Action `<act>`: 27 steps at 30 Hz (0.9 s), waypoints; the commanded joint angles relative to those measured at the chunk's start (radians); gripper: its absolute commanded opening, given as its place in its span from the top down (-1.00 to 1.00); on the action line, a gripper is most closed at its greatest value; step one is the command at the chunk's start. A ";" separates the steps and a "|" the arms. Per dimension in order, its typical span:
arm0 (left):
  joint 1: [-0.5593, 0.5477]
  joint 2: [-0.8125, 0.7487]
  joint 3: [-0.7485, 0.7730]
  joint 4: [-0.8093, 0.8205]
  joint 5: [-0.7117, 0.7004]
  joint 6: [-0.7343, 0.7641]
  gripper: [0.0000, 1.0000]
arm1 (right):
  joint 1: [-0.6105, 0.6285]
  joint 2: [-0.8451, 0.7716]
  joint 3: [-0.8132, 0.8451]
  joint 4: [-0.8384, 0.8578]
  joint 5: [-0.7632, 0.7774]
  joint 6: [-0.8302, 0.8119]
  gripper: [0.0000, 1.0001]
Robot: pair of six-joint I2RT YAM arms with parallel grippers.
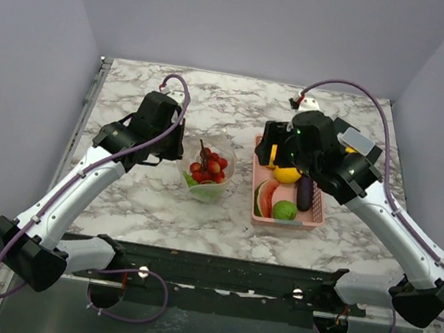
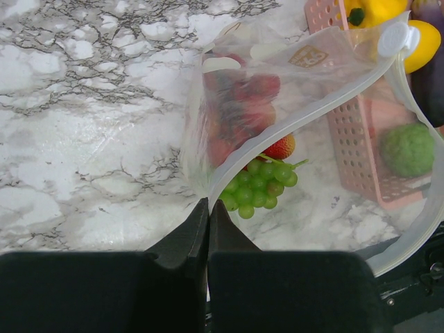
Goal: Place the food in the zip-top bag and seal the zipper
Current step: Adjust the zipper food storage bag at the center of the board, then pick up the fake fruit from the bin.
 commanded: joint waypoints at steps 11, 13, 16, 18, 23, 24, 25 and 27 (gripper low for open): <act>0.004 -0.014 -0.001 0.020 0.014 -0.005 1.00 | -0.003 -0.112 -0.258 -0.186 0.093 0.141 -0.84; 0.005 -0.016 -0.003 0.020 0.014 -0.004 1.00 | -0.003 -0.111 -0.296 -0.186 0.088 0.158 -0.97; 0.004 -0.018 -0.003 0.020 0.014 -0.004 1.00 | -0.003 -0.104 -0.341 -0.173 0.085 0.171 -1.00; 0.005 -0.021 -0.004 0.020 0.039 -0.003 1.00 | -0.004 -0.093 -0.365 -0.170 0.091 0.181 -1.00; 0.004 -0.029 -0.014 0.020 0.043 -0.003 1.00 | -0.026 -0.043 -0.413 -0.149 0.107 0.204 -1.00; 0.005 -0.029 -0.016 0.020 0.044 -0.004 1.00 | -0.035 -0.030 -0.422 -0.144 0.107 0.205 -1.00; 0.003 -0.029 -0.018 0.020 0.046 -0.005 1.00 | -0.043 -0.020 -0.427 -0.139 0.103 0.205 -1.00; 0.004 -0.029 -0.019 0.020 0.049 -0.007 1.00 | -0.058 0.000 -0.438 -0.126 0.103 0.203 -1.00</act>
